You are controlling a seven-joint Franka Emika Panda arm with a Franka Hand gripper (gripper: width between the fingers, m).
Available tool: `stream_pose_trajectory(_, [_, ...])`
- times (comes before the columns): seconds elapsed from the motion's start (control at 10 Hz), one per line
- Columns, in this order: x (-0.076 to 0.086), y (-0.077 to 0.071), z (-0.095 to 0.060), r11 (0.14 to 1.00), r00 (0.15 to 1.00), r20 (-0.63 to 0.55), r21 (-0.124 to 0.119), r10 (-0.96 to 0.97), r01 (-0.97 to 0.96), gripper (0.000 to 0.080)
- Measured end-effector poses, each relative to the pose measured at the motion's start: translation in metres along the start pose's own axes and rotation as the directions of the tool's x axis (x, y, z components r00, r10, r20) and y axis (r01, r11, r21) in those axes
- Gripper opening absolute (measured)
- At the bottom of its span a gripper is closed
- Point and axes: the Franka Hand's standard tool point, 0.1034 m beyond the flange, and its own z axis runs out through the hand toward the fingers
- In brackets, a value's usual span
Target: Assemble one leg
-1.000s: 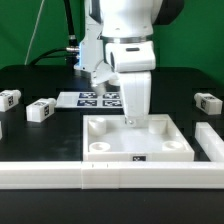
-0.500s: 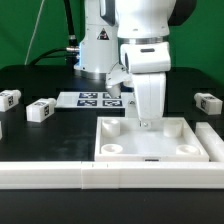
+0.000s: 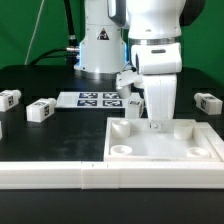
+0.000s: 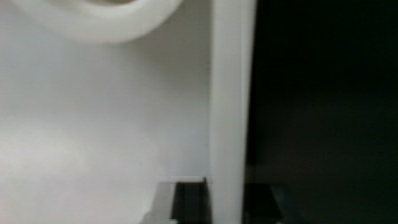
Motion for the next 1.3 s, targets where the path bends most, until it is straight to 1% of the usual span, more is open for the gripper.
stream_pose_trajectory(0.1, [0.0,0.0,0.0,1.0,1.0,0.0,0.0,0.0,0.0,0.03])
stream_pose_trajectory(0.2, [0.0,0.0,0.0,1.0,1.0,0.0,0.0,0.001,-0.001,0.03])
stream_pose_trajectory(0.3, [0.0,0.0,0.0,1.0,1.0,0.0,0.0,0.001,-0.001,0.0434])
stream_pose_trajectory(0.4, [-0.001,0.0,0.0,1.0,1.0,0.0,0.0,0.001,-0.001,0.0593])
stream_pose_trajectory(0.5, [-0.001,0.0,0.0,1.0,1.0,0.0,0.0,0.002,-0.002,0.0593])
stream_pose_trajectory(0.6, [-0.001,0.0,0.0,1.0,1.0,0.0,0.0,0.002,-0.002,0.0632])
stream_pose_trajectory(0.7, [-0.001,0.0,0.0,1.0,1.0,0.0,0.0,0.003,-0.003,0.0646])
stream_pose_trajectory(1.0, [-0.001,0.0,0.0,1.0,1.0,0.0,0.0,0.003,-0.003,0.0649])
stream_pose_trajectory(1.1, [0.002,-0.003,-0.01,0.998,0.998,0.002,-0.01,0.062,-0.062,0.0649])
stream_pose_trajectory(1.2, [0.006,-0.012,-0.027,0.994,0.994,0.007,-0.025,0.106,-0.106,0.0649])
stream_pose_trajectory(1.3, [0.013,-0.019,-0.039,0.988,0.989,0.009,-0.036,0.149,-0.149,0.0649])
